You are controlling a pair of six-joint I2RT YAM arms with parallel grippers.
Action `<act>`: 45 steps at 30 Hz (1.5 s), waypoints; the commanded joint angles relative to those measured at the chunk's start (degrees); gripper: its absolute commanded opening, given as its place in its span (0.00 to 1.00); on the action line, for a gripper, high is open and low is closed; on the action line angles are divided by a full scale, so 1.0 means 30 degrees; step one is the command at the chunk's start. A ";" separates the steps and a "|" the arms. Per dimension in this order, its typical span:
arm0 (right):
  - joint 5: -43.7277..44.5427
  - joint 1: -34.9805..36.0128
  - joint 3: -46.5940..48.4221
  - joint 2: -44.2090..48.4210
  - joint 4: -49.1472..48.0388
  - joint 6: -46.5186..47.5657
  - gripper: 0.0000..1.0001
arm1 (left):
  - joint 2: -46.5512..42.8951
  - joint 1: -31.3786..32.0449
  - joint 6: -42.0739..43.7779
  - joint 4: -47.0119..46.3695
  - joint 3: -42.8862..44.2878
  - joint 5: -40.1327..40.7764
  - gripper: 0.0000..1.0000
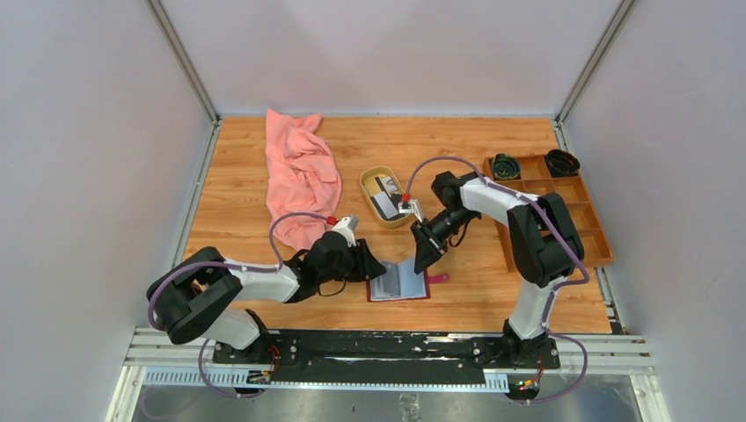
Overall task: Put the credit cards into the card holder
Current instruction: Turn over the card slot in the card holder, then pick up the credit card from the storage box.
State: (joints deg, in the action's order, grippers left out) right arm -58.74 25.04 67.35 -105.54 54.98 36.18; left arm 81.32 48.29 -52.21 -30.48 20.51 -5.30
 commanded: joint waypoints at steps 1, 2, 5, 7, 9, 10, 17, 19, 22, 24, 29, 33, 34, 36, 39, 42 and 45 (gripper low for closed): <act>0.0479 -0.1027 0.0636 0.1763 0.1329 0.1921 0.28 | 0.0130 -0.0329 0.1094 0.3195 0.0197 0.1267 0.38; 0.0460 -0.1238 0.0723 0.2196 0.1419 0.2160 0.29 | 0.0040 -0.0375 0.1238 0.3679 0.0278 0.1492 0.38; 0.0659 -0.1778 0.1087 0.3736 0.1452 0.2733 0.29 | -0.0320 -0.0446 0.1866 0.5180 0.0658 0.1986 0.38; 0.1279 -0.1848 0.1572 0.4652 0.1372 0.3125 0.30 | -0.0588 -0.0479 0.2318 0.6090 0.0958 0.2610 0.38; 0.1847 -0.1857 0.2218 0.5538 0.0966 0.3297 0.31 | -0.0765 -0.0482 0.2723 0.6719 0.1199 0.2726 0.38; 0.2030 -0.1844 0.2470 0.5952 0.0524 0.3225 0.32 | -0.0830 -0.0482 0.2863 0.6752 0.1231 0.2557 0.38; 0.0410 -0.1841 0.3787 0.5442 -0.1485 0.0826 0.46 | -0.2293 -0.0482 0.3832 0.6702 0.1713 0.0019 0.46; -0.0332 -0.1842 0.3936 0.4928 -0.1505 0.0582 0.47 | -0.3169 -0.0482 0.3815 0.6713 0.1381 0.0395 0.48; -0.0398 -0.1813 0.4167 0.4749 -0.1920 0.0392 0.48 | -0.4552 -0.0701 0.3830 0.6761 0.0580 0.1308 0.50; 0.0253 -0.1776 0.4406 0.5048 -0.2726 0.0096 0.48 | -0.5657 -0.0920 0.4161 0.6736 0.0110 0.1689 0.51; 0.0668 -0.1810 0.3214 0.5337 -0.7733 -0.0195 0.78 | -0.9423 -0.1234 0.5460 0.6854 -0.0697 0.2989 0.63; -0.0270 -0.1658 0.5832 0.1821 -0.7634 -0.3614 0.81 | -1.2157 -0.1682 0.6419 0.7592 -0.0895 0.4181 0.92; 0.0400 -0.1405 0.6965 0.0888 -0.7008 -0.4223 0.78 | -1.2731 -0.1779 0.6632 0.7817 -0.0916 0.4398 0.99; 0.2232 -0.0734 0.8672 -0.0635 -0.5894 -0.4500 0.73 | -1.3650 -0.2026 0.6868 0.8635 -0.0856 0.4794 1.00; 0.4727 0.0260 1.0139 -0.2327 -0.5784 -0.5861 0.70 | -1.4762 -0.2249 0.7085 1.0782 -0.0435 0.5799 1.00; 0.5979 0.0507 1.1522 -0.4011 -0.5233 -0.7179 0.68 | -1.5390 -0.2298 0.7457 1.2072 -0.0261 0.6034 1.00; 0.6703 0.0556 1.2611 -0.5498 -0.4756 -0.7640 0.68 | -1.5723 -0.2299 0.7210 1.1978 -0.0563 0.5780 1.00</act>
State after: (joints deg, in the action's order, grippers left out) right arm -44.84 26.13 100.71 -117.99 36.91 18.48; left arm 35.64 41.74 -31.75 1.50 18.46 10.13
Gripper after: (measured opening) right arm 0.685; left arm 0.999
